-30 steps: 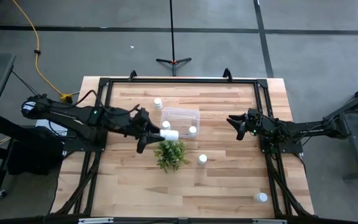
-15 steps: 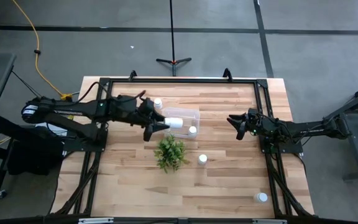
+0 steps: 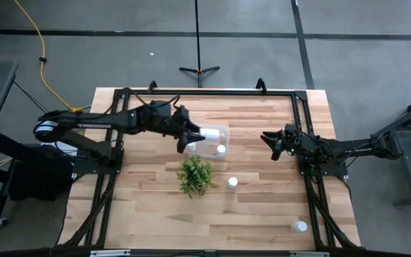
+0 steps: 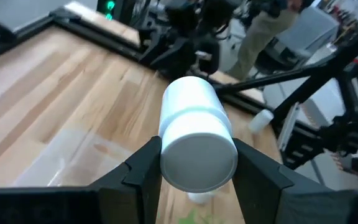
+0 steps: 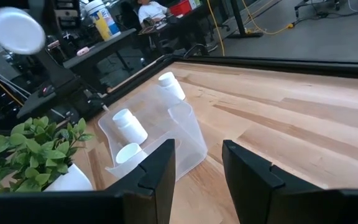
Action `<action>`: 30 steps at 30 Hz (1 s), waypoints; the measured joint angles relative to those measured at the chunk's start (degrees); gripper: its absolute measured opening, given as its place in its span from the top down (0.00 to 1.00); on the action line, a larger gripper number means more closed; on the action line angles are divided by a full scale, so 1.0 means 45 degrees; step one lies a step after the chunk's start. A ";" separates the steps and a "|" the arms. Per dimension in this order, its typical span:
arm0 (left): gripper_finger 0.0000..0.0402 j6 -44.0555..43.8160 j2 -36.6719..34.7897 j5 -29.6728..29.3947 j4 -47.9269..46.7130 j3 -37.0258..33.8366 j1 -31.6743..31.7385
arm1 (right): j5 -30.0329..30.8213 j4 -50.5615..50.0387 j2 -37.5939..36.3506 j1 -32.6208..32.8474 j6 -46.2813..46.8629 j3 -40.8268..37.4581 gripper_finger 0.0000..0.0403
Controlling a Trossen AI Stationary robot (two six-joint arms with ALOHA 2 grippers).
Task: Pick and place pill bottles into a basket
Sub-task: Put the white pill bottle in the transparent bin
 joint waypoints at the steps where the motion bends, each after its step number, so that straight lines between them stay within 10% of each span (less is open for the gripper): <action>1: 0.51 -0.0005 0.0135 0.0023 0.0000 0.0000 0.0056 | -0.0005 -0.0007 0.0000 0.0000 0.0035 0.0000 0.69; 30: 0.51 0.5013 0.4083 -0.0170 -0.7946 0.6261 0.0764 | -0.0058 -0.0058 0.0005 0.0000 0.0198 0.0005 0.69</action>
